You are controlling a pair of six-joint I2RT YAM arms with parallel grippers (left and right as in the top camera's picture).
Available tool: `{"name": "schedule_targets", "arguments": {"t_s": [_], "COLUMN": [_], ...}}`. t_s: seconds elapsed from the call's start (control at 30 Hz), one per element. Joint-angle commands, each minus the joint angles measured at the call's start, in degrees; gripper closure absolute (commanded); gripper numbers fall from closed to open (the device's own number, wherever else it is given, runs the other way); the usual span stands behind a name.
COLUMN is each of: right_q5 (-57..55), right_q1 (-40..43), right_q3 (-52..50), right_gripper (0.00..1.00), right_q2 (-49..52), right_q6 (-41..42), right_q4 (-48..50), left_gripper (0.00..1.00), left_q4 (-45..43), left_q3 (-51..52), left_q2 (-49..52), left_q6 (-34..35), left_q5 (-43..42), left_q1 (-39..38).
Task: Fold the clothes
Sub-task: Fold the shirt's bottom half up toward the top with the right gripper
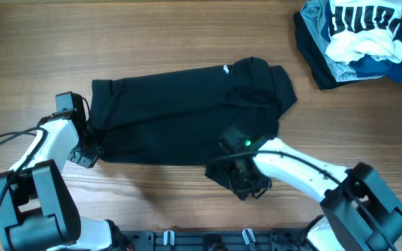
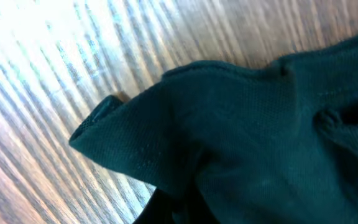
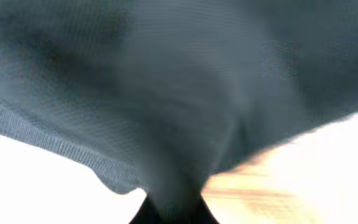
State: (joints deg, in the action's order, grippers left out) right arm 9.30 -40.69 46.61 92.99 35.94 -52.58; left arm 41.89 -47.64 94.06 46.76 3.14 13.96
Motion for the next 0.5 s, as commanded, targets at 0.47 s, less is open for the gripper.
{"name": "schedule_targets", "arguments": {"t_s": [0.47], "right_q5": [-2.29], "right_q1": [19.02], "right_q3": [14.95], "right_gripper": [0.96], "right_q2": [-21.27], "right_q6": [-10.71], "right_q4": [-20.72], "left_gripper": [0.96], "left_q4": [17.07], "left_q3": [-0.04], "left_q2": [-23.96], "left_q6": [-16.79], "left_q5": [-3.32], "left_q1": [0.57]}}
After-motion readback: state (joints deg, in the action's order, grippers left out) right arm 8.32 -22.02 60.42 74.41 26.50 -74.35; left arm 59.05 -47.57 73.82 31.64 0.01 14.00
